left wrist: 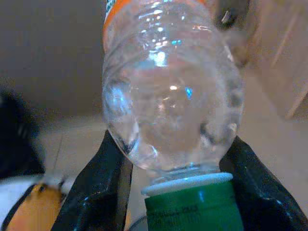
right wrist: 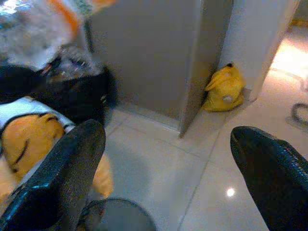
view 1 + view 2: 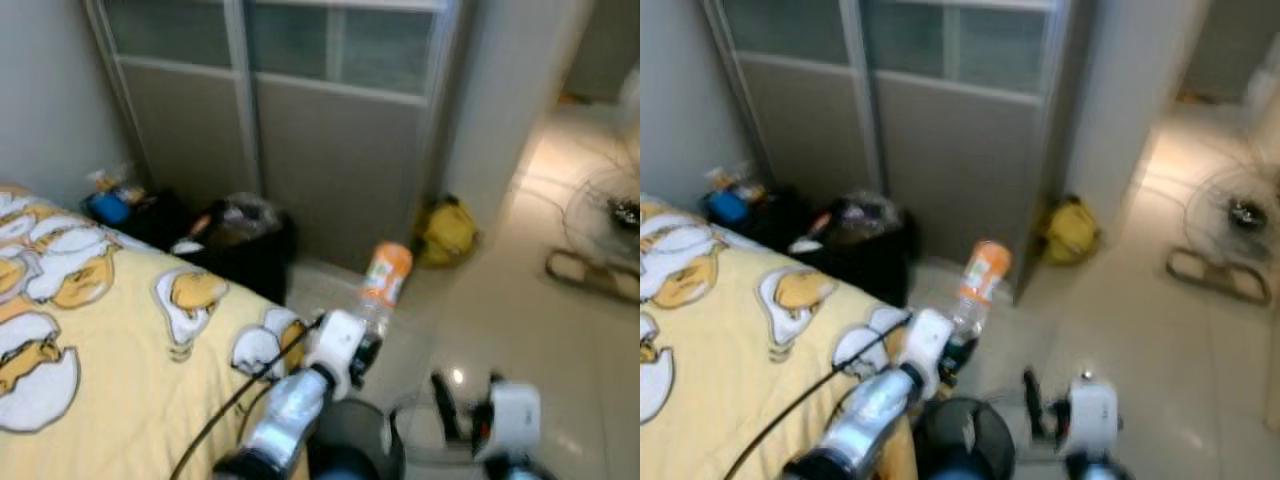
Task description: Clean up the room
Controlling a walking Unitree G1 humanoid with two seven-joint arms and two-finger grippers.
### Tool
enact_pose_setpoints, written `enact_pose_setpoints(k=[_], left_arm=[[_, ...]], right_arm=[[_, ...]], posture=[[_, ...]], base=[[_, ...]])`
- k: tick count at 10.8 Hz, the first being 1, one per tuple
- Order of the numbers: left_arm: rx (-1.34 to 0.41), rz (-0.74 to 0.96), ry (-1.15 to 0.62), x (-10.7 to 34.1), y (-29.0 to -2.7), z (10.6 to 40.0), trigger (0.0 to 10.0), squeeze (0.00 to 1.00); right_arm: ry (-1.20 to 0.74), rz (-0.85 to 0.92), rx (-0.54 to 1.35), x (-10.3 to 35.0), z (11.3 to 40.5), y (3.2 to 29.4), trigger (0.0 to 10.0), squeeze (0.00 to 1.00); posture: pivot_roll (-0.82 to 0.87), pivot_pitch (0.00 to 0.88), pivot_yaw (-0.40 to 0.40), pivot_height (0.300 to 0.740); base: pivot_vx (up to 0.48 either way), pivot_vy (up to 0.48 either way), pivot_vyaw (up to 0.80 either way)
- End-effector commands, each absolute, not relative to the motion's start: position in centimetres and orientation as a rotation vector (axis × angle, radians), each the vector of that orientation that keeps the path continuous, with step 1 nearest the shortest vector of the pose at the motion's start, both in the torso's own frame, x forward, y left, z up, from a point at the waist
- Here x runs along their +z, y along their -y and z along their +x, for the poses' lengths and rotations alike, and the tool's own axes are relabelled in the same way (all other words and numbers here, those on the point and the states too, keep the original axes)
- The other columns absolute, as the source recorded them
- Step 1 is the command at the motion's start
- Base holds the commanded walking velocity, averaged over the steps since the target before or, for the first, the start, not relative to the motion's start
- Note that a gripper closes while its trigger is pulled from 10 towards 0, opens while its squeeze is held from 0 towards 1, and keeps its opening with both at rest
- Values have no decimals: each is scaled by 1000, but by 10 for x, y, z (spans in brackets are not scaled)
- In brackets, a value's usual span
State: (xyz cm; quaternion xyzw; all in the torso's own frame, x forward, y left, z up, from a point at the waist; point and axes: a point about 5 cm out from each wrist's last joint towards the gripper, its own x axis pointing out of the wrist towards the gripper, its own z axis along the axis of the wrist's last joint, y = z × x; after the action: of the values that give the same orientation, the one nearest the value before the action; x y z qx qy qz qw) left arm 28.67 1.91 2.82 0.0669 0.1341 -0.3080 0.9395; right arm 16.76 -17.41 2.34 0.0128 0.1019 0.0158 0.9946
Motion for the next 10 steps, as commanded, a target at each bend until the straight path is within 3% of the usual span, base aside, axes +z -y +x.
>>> enact_pose_setpoints(k=[1,4,5,10], left_arm=[[-611,186,-390,8,-26,277,10000,0],[-682,353,-461,1,-6,270,10000,0],[-675,394,-457,3,-6,274,10000,1000],[-596,225,-408,26,-1,295,10000,1000]], right_arm=[[-224,39,46,23,161,168,10000,0],[-262,58,-24,28,130,165,10000,0],[-281,63,-29,28,119,160,10000,0],[-298,29,-22,30,117,164,10000,0]], posture=[[-148,80,9,740],[-250,143,45,740],[-280,164,60,740],[-295,140,53,740]], base=[[0,0,0],[0,0,0],[0,0,0],[0,0,0]])
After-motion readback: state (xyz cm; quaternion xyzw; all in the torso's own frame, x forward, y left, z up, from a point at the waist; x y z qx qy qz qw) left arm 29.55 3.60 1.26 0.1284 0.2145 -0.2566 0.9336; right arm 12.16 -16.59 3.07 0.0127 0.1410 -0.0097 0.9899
